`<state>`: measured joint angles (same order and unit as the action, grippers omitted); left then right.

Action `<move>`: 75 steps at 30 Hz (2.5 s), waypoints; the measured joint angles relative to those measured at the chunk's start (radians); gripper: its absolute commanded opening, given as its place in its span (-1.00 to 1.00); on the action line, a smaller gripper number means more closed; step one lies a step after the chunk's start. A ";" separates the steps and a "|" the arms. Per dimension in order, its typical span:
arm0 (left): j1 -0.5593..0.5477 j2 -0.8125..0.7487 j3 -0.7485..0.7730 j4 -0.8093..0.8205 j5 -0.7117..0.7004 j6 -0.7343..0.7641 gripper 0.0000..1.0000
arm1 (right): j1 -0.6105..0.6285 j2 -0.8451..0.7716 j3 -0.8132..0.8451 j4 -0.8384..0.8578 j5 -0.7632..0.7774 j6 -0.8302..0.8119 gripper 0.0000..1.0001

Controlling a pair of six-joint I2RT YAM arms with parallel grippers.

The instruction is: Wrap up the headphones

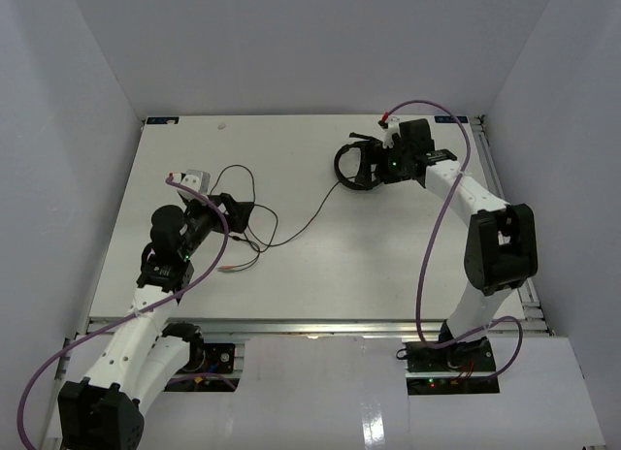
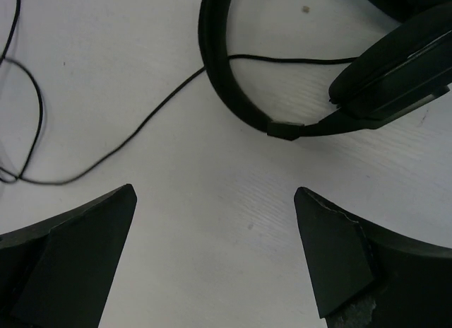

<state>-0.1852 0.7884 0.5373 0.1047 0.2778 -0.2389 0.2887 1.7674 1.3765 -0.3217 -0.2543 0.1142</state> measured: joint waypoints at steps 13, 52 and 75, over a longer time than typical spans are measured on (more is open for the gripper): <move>0.000 0.025 0.000 -0.009 -0.010 0.023 0.96 | 0.144 0.162 0.106 -0.069 0.346 0.433 0.86; 0.000 0.057 0.000 -0.034 -0.016 0.048 0.96 | -0.018 0.254 -0.019 0.140 0.378 0.566 -0.67; 0.000 0.024 0.000 -0.037 0.002 0.047 0.96 | -0.098 0.037 -0.066 -0.143 0.010 -0.559 -0.85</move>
<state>-0.1852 0.8125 0.5373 0.0681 0.2800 -0.1921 0.1910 1.8049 1.3106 -0.4652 -0.2441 -0.4444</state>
